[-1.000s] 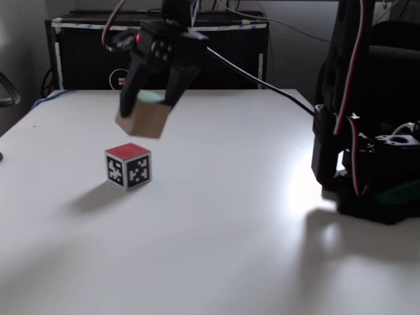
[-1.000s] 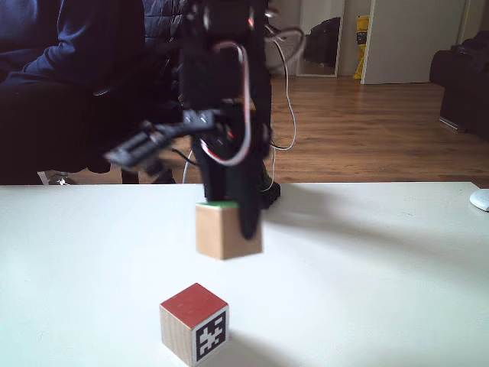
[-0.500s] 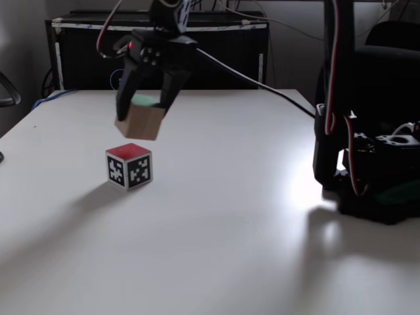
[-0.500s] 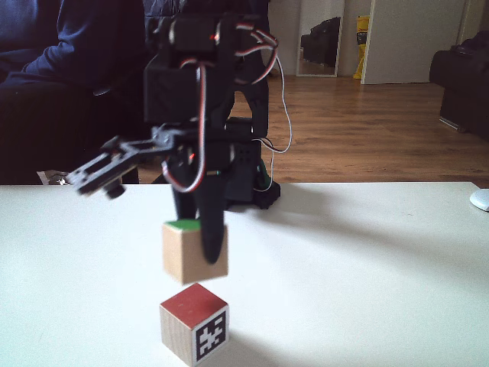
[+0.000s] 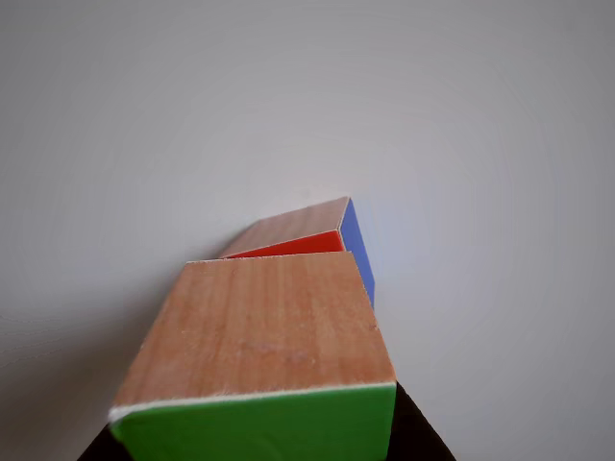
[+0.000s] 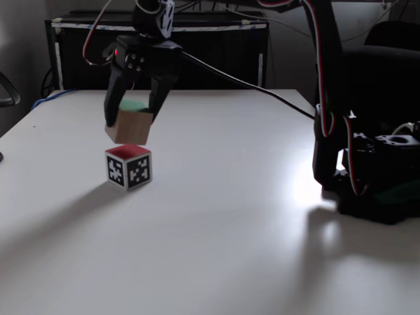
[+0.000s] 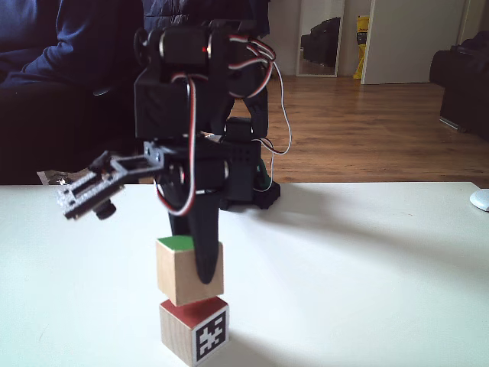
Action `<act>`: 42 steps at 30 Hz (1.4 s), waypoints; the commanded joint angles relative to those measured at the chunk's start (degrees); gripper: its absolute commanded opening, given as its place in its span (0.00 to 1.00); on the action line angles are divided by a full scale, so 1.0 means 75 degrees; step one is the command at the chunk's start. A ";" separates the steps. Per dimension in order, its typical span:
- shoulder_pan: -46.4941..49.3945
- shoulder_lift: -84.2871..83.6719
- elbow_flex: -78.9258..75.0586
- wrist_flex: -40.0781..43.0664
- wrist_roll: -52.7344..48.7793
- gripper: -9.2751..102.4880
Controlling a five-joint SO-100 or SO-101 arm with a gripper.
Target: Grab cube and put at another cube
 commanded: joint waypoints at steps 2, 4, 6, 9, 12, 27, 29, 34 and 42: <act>0.0023 0.0047 -0.0469 0.0035 0.0035 0.17; -0.0012 0.0047 -0.0469 0.0070 0.0035 0.17; -0.0035 0.0035 -0.0469 0.0082 0.0035 0.17; -0.0105 0.0000 -0.0469 0.0105 0.0059 0.18; -0.0141 -0.0047 -0.0469 0.0141 0.0070 0.20; -0.0082 -0.0105 -0.0504 0.0211 0.0094 0.32; -0.0082 -0.0129 -0.0504 0.0234 0.0082 0.33; -0.0070 -0.0129 -0.0504 0.0293 0.0129 0.37; 0.0000 -0.0105 -0.0574 0.0352 0.0141 0.39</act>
